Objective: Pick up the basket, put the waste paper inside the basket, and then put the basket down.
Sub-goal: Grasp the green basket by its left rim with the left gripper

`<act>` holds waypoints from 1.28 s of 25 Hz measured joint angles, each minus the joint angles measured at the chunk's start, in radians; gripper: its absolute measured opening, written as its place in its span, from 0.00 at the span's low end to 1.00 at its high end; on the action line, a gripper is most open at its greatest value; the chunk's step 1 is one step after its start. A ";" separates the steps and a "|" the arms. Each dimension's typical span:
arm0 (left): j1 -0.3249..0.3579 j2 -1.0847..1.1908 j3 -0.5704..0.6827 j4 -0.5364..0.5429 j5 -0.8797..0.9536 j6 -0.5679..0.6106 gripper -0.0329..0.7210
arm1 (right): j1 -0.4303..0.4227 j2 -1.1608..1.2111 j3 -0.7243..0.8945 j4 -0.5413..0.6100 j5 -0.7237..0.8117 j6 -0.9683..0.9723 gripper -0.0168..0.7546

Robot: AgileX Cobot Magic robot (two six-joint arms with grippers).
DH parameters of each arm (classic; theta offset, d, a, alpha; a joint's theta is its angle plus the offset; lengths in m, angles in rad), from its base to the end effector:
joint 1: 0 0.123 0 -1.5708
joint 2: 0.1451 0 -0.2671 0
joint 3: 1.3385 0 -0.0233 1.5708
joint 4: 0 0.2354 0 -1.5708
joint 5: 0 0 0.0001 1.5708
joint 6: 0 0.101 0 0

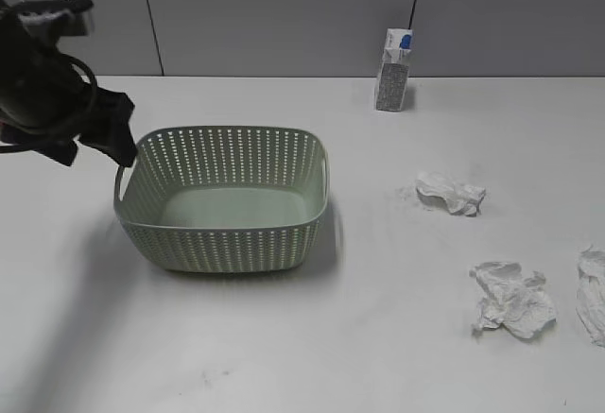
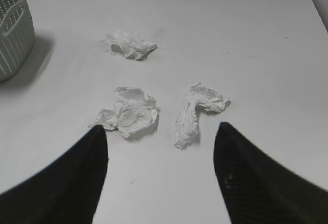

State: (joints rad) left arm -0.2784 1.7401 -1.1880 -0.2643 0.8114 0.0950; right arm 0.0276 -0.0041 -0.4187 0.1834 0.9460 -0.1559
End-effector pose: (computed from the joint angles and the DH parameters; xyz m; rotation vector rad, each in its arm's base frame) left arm 0.3157 -0.1102 0.1979 0.3118 2.8324 -0.3497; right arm 0.0200 0.0155 0.2542 -0.1705 1.9890 0.1353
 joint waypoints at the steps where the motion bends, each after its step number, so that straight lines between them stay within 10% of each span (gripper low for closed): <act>1: -0.014 0.029 -0.013 -0.001 0.001 -0.004 0.82 | 0.000 0.000 0.000 0.000 0.000 0.000 0.70; 7: -0.073 0.155 -0.063 0.007 0.003 -0.095 0.80 | 0.000 0.000 0.000 0.000 0.000 0.001 0.69; 15: -0.074 0.175 -0.068 0.100 0.005 -0.211 0.42 | 0.000 0.000 0.000 0.000 0.000 0.001 0.69; 25: -0.074 0.208 -0.077 0.099 0.010 -0.221 0.32 | 0.000 0.000 0.000 0.000 0.000 0.003 0.69; 32: -0.074 0.146 -0.079 0.099 0.020 -0.256 0.05 | 0.000 0.000 0.000 0.001 -0.001 0.004 0.69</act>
State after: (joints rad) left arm -0.3520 1.8864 -1.2668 -0.1654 0.8316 -0.1611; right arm 0.0276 -0.0041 -0.4187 0.1844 0.9447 -0.1522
